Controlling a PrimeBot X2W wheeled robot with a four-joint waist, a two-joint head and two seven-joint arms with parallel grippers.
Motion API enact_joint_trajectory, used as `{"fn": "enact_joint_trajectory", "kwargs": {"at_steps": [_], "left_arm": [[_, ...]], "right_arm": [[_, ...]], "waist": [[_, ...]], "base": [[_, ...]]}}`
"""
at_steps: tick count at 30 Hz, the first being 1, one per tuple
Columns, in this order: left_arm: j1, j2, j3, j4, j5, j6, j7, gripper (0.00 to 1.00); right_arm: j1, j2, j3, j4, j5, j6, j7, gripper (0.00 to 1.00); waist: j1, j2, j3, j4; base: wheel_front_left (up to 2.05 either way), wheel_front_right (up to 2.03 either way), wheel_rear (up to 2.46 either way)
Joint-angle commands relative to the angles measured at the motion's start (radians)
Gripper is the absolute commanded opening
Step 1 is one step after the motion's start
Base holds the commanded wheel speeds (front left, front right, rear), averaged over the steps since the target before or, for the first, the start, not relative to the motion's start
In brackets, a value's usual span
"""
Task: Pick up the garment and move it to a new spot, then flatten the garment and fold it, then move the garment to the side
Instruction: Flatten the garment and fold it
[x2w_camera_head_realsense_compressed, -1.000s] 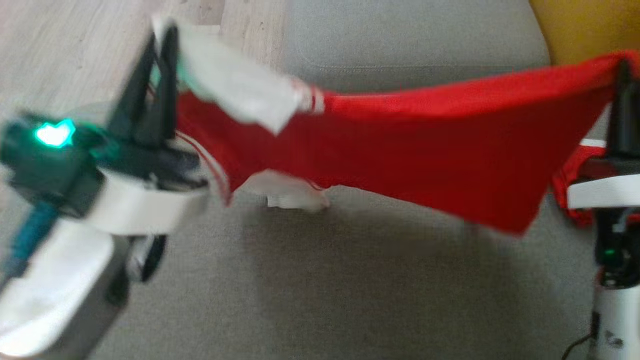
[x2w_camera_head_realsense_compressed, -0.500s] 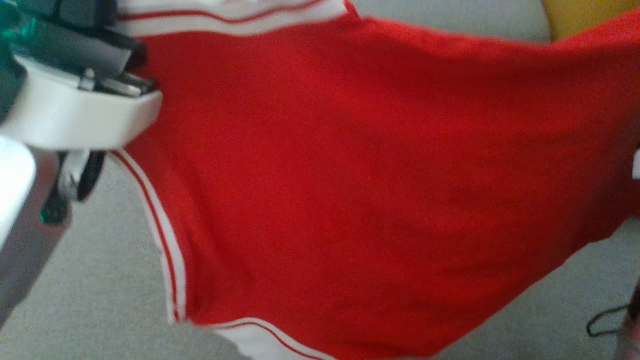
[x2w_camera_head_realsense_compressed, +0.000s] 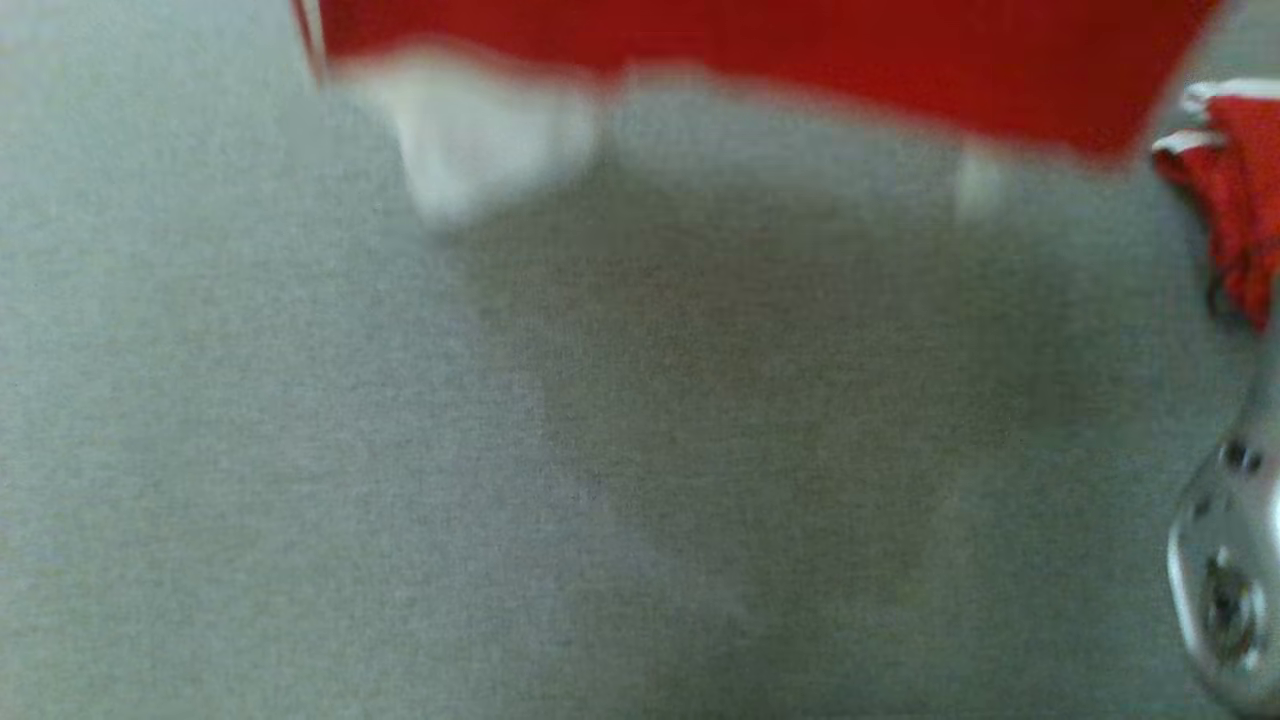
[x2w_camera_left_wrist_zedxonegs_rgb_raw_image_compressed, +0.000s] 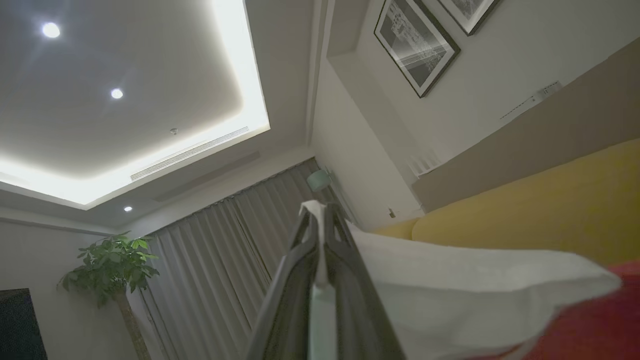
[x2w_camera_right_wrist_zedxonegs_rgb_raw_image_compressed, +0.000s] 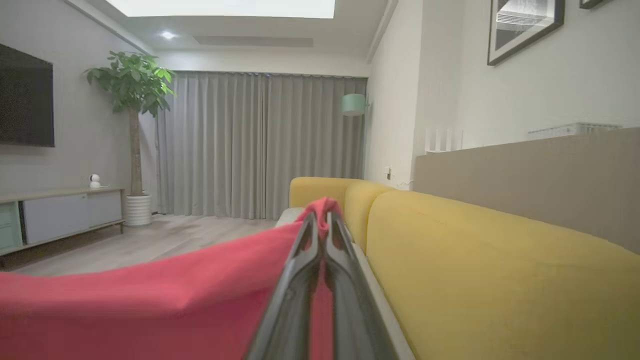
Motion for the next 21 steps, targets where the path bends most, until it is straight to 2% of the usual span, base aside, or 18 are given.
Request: {"fn": "enact_joint_trajectory", "kwargs": {"at_steps": [1,5,11,16,21], "left_arm": [[-0.081,0.026,0.036,0.020,0.014,-0.002,-0.014,0.00],[-0.160,-0.023,0.025,0.158,0.032,-0.008,-0.067,0.00],[-0.116,-0.091,0.004,0.282,0.003,-0.015,-0.136,0.00],[-0.025,-0.125,0.020,0.305,-0.046,-0.007,-0.183,0.00],[0.117,-0.131,0.033,0.279,-0.083,-0.010,-0.212,0.00]], "right_arm": [[-0.072,0.009,0.021,0.011,-0.031,-0.001,-0.021,0.00],[-0.198,0.006,0.038,0.186,-0.133,-0.001,-0.061,0.00],[-0.250,0.019,0.015,0.371,-0.219,-0.001,-0.116,0.00],[-0.224,0.026,-0.009,0.453,-0.249,-0.001,-0.165,0.00],[-0.156,0.037,-0.055,0.520,-0.245,-0.001,-0.239,0.00]], "waist": [[-0.0005,0.0000,0.047,-0.001],[-0.0005,0.0000,0.083,0.014],[-0.0005,0.0000,0.163,0.050],[-0.0005,0.0000,0.213,0.066],[-0.0005,0.0000,0.233,0.065]], "base": [[0.00,0.00,0.00],[0.00,0.00,0.00],[0.00,0.00,0.00],[0.00,0.00,0.00],[0.00,0.00,0.00]]}}
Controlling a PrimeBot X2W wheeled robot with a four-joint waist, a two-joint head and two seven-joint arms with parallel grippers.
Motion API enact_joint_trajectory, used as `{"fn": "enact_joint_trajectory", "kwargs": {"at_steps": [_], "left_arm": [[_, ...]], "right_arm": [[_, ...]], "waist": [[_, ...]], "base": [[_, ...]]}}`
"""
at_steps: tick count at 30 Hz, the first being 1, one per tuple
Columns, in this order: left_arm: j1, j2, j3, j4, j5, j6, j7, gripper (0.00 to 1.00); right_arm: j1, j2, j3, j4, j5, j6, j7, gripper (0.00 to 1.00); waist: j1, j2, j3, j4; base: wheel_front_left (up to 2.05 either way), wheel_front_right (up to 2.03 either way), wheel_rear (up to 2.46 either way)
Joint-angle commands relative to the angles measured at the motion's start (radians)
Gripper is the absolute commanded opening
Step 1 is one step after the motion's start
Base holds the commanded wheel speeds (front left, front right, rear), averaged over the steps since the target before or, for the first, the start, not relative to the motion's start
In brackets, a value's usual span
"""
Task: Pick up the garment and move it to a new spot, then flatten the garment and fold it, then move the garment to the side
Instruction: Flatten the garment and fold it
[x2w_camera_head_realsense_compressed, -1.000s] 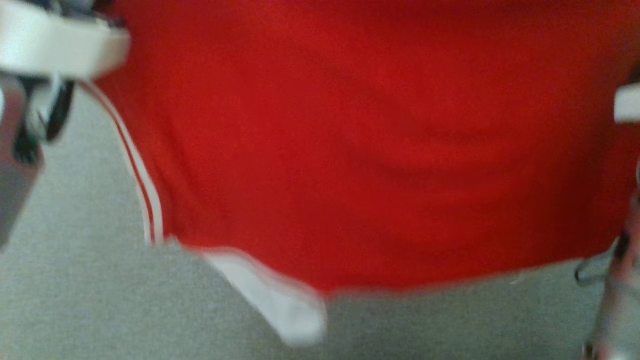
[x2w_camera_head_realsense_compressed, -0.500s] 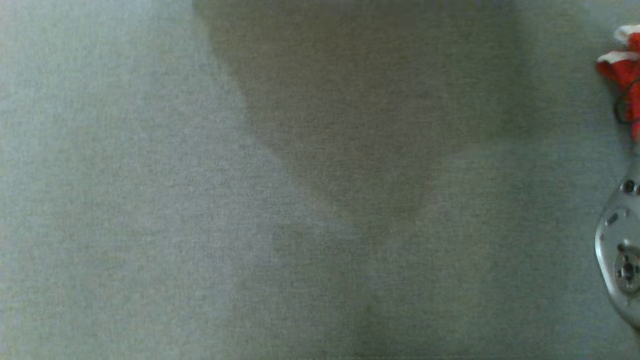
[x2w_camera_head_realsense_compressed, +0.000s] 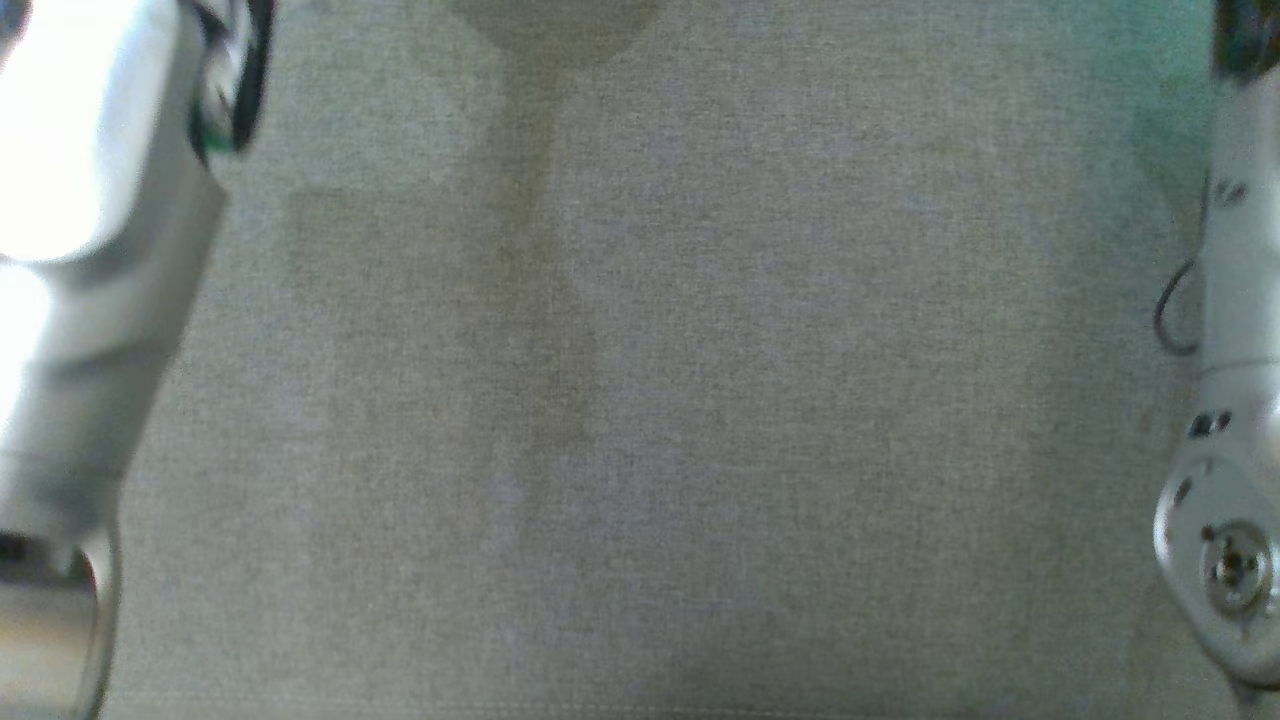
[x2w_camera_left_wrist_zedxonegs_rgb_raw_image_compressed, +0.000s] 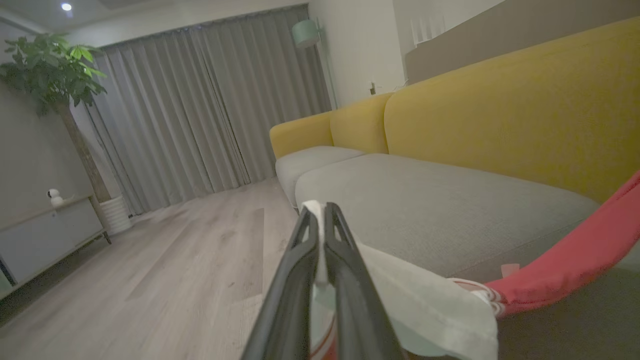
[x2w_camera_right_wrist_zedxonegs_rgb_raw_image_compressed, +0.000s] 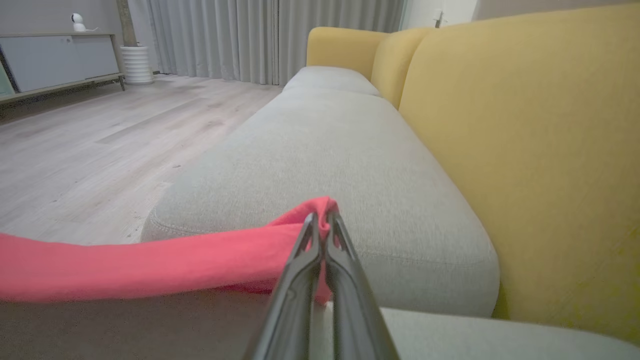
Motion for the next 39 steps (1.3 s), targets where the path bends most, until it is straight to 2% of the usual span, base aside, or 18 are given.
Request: {"fn": "enact_joint_trajectory", "kwargs": {"at_steps": [1,9,18,22,28,34,39], "left_arm": [[-0.005,0.042,0.049,-0.051,-0.012,0.000,-0.010,0.00],[0.270,0.047,0.112,-0.221,-0.058,0.020,-0.016,0.00],[0.658,0.054,0.172,-0.434,-0.081,0.040,-0.016,0.00],[0.849,0.083,0.166,-0.557,-0.103,0.075,-0.005,0.00],[1.081,0.109,0.142,-0.713,-0.124,0.151,0.041,0.00],[1.270,0.150,0.126,-0.855,-0.134,0.224,0.090,0.00],[1.341,0.171,0.115,-0.908,-0.140,0.251,0.122,0.00]], "right_arm": [[0.011,0.023,-0.006,-0.026,0.007,-0.001,-0.023,0.00],[0.151,0.034,-0.059,-0.037,0.066,-0.001,-0.113,0.00],[0.443,0.037,0.005,-0.171,0.172,-0.001,-0.099,0.00],[0.650,0.037,0.052,-0.315,0.233,-0.001,-0.037,0.00],[0.940,0.038,0.057,-0.551,0.295,-0.001,0.071,0.00],[1.206,0.038,0.044,-0.794,0.349,-0.001,0.195,0.00],[1.319,0.038,0.039,-0.894,0.379,-0.001,0.269,0.00]], "waist": [[-0.0003,0.0001,0.002,-0.001],[-0.0003,0.0001,-0.064,-0.010],[-0.0003,0.0001,-0.249,-0.015],[-0.0003,0.0001,-0.362,-0.010],[-0.0003,0.0001,-0.474,0.004],[-0.0003,0.0001,-0.508,0.006],[-0.0003,0.0001,-0.504,0.002]], "base": [[0.00,0.00,0.00],[0.00,0.00,0.00],[0.00,0.00,0.00],[0.00,0.00,0.00],[0.00,0.00,0.00],[0.00,0.00,0.00],[0.00,0.00,0.00]]}}
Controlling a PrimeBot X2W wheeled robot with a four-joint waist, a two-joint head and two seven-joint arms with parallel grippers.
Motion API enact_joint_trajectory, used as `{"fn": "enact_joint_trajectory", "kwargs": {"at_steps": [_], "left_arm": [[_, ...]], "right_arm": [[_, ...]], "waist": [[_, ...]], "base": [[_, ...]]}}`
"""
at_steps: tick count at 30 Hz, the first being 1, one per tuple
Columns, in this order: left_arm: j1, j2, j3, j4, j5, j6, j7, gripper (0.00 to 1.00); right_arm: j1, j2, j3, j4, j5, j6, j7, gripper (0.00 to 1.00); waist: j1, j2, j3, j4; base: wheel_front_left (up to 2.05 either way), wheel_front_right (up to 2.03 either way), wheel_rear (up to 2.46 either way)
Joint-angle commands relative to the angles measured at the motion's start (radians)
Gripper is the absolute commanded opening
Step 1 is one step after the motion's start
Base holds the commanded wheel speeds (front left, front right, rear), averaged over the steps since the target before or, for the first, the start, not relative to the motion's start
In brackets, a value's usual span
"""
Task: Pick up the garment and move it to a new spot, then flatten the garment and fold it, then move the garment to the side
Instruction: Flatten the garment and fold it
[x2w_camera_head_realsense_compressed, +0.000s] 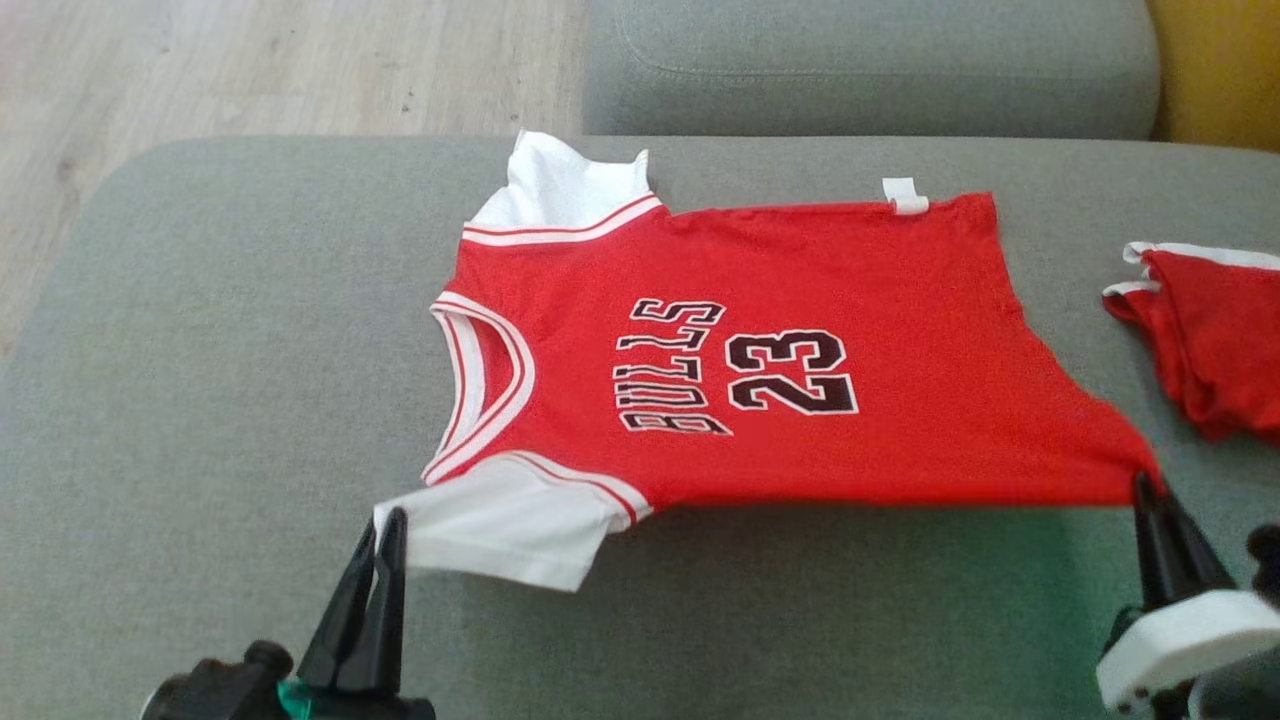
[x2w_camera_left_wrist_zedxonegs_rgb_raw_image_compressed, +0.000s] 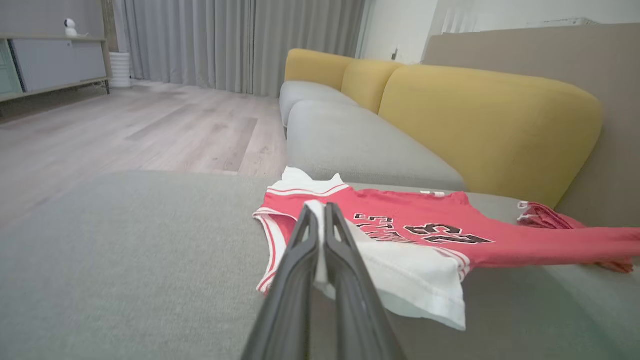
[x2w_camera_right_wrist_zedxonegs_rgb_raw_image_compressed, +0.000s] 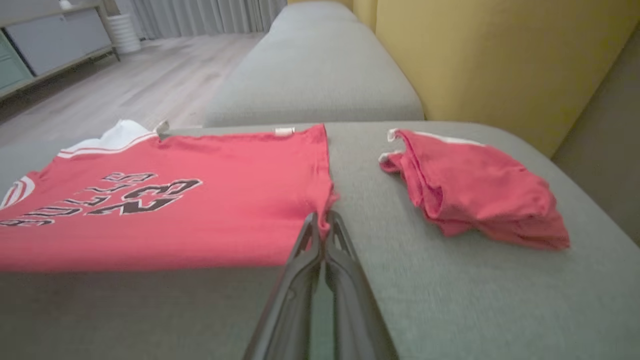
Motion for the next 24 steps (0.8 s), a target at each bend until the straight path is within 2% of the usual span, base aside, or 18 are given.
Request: {"fn": "enact_joint_trajectory", "kwargs": {"at_steps": [1,5,12,17,24], "left_arm": [[-0.038,0.020,0.032,-0.035,-0.008,0.007,0.005,0.00],[-0.031,0.005,0.013,0.002,-0.035,-0.009,0.017,0.00],[-0.102,-0.020,-0.023,0.109,-0.073,-0.073,0.060,0.00],[-0.207,-0.029,-0.033,0.192,-0.103,-0.121,0.131,0.00],[-0.390,-0.044,-0.024,0.314,-0.116,-0.185,0.180,0.00]], "right_arm": [[-0.029,-0.009,0.018,-0.041,0.003,-0.001,0.009,0.00],[-0.017,-0.009,0.026,-0.016,0.003,-0.001,0.051,0.00],[-0.077,-0.009,0.060,0.105,0.011,-0.001,0.132,0.00],[-0.141,-0.009,0.086,0.183,0.047,-0.001,0.209,0.00],[-0.285,-0.009,0.075,0.257,0.052,-0.001,0.242,0.00]], "waist": [[0.0001,-0.0001,0.003,-0.002],[0.0001,-0.0001,0.009,-0.008],[0.0001,-0.0001,0.013,-0.007],[0.0001,-0.0001,0.010,0.000],[0.0001,-0.0001,0.015,-0.007]], "base": [[0.00,0.00,0.00],[0.00,0.00,0.00],[0.00,0.00,0.00],[0.00,0.00,0.00],[0.00,0.00,0.00]]}}
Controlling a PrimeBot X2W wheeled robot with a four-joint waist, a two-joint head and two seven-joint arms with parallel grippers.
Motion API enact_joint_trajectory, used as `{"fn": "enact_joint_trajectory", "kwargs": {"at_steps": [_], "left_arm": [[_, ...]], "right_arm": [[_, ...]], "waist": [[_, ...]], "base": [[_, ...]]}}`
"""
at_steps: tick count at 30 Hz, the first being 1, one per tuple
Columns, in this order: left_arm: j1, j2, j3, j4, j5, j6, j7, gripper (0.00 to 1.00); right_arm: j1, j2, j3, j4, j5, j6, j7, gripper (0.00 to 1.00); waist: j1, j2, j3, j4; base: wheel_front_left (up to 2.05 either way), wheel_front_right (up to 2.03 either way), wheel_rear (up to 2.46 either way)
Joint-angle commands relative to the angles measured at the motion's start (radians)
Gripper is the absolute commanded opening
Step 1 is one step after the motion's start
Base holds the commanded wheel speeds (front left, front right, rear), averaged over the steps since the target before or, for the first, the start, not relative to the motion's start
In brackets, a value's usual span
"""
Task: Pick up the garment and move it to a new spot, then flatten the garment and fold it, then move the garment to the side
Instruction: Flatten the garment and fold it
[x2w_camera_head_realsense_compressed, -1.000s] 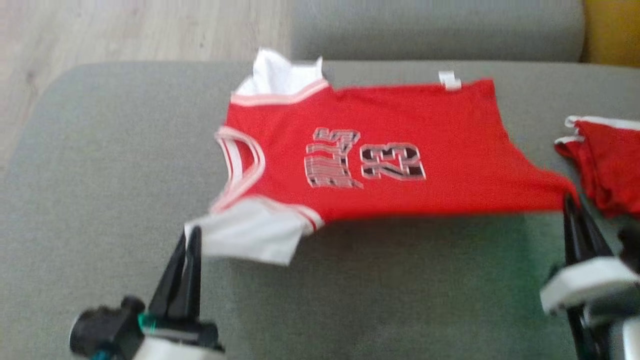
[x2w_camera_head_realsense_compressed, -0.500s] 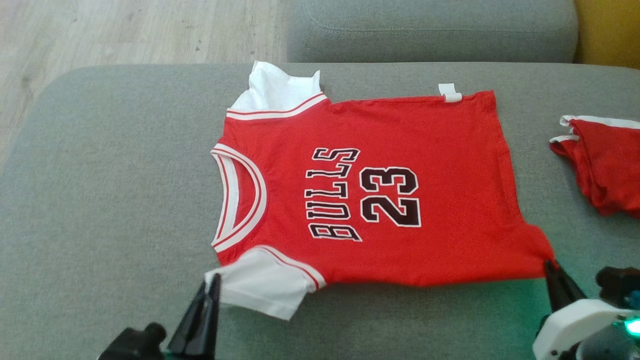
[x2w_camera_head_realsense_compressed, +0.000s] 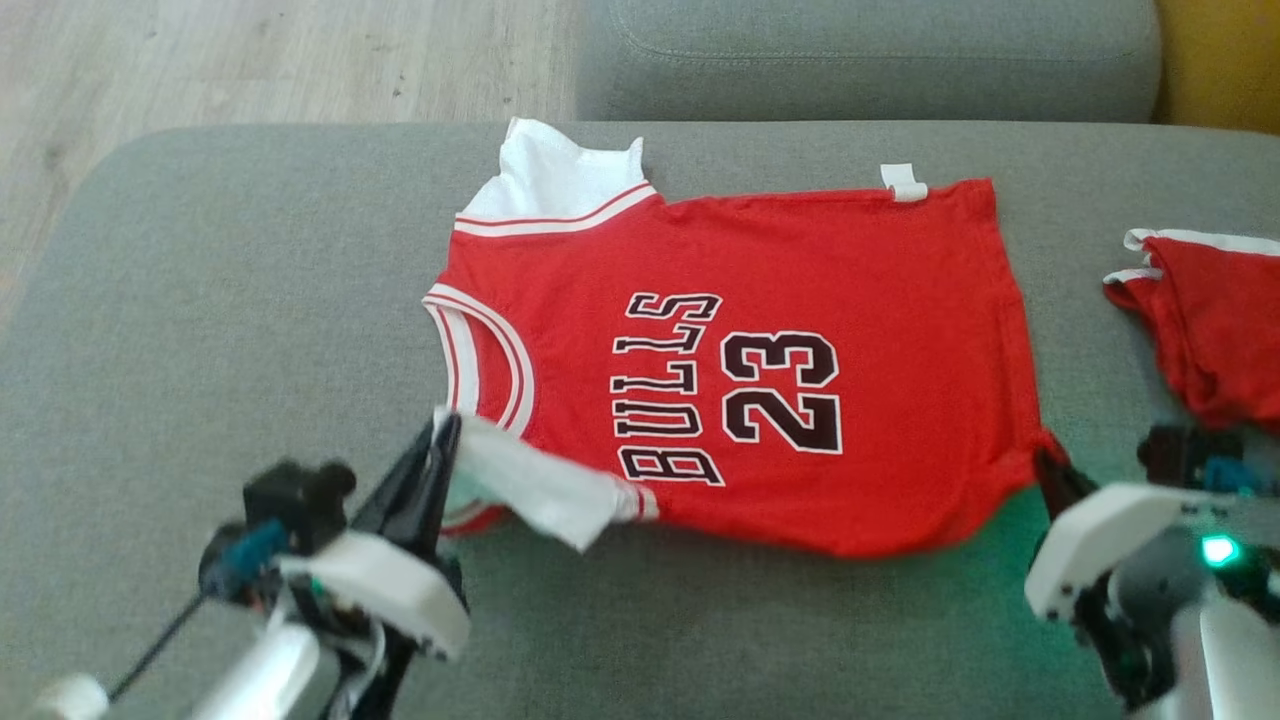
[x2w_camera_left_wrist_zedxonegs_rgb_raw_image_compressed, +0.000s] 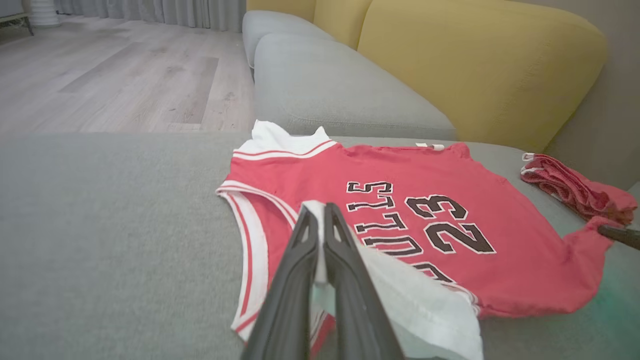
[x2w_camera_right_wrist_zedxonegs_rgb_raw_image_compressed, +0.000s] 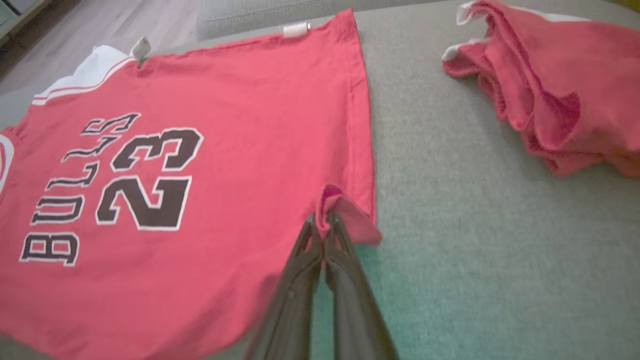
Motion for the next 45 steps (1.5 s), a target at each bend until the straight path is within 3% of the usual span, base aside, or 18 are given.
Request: {"fn": "enact_joint_trajectory", "kwargs": {"at_steps": [1,11,24,25,26,27,28,38,45], "left_arm": [[-0.102,0.009,0.050,0.003,-0.010,-0.016,0.007,0.00],[-0.319,-0.039,0.058,0.236,-0.010,-0.079,0.011,0.00],[-0.424,-0.087,0.047,0.418,0.007,-0.118,-0.059,0.00],[-0.430,-0.090,0.046,0.429,0.010,-0.120,-0.071,0.00],[-0.435,-0.094,0.046,0.438,0.013,-0.121,-0.084,0.15],[-0.438,-0.097,0.046,0.447,0.015,-0.124,-0.095,0.49],[-0.441,-0.101,0.045,0.454,0.017,-0.127,-0.109,1.00],[-0.386,-0.110,0.071,0.419,0.006,-0.119,-0.231,1.00],[-0.222,-0.073,0.080,0.275,-0.026,-0.055,-0.202,1.00]], "right_arm": [[-0.083,-0.010,0.015,-0.013,-0.001,-0.001,0.006,0.00],[-0.285,-0.010,-0.051,0.190,-0.028,-0.001,0.000,0.00],[-0.432,-0.010,-0.068,0.388,-0.060,-0.001,-0.111,0.00],[-0.440,-0.010,-0.070,0.400,-0.061,-0.001,-0.125,0.09],[-0.448,-0.010,-0.071,0.410,-0.063,-0.001,-0.140,0.44],[-0.454,-0.010,-0.071,0.419,-0.065,-0.001,-0.155,0.89],[-0.459,-0.010,-0.073,0.426,-0.062,-0.001,-0.172,1.00],[-0.422,-0.010,-0.036,0.362,-0.043,-0.001,-0.336,1.00],[-0.284,-0.010,-0.021,0.193,-0.076,-0.001,-0.340,1.00]], "waist": [[-0.0001,-0.0001,0.004,-0.002],[-0.0001,-0.0001,0.034,-0.017],[-0.0001,-0.0001,0.071,-0.021],[-0.0001,-0.0001,0.073,-0.021],[-0.0001,-0.0001,0.074,-0.020],[-0.0001,-0.0001,0.075,-0.020],[-0.0001,-0.0001,0.076,-0.020],[-0.0001,-0.0001,0.061,-0.013],[-0.0001,-0.0001,0.047,-0.003]], "base": [[0.00,0.00,0.00],[0.00,0.00,0.00],[0.00,0.00,0.00],[0.00,0.00,0.00],[0.00,0.00,0.00],[0.00,0.00,0.00],[0.00,0.00,0.00],[0.00,0.00,0.00],[0.00,0.00,0.00]]}}
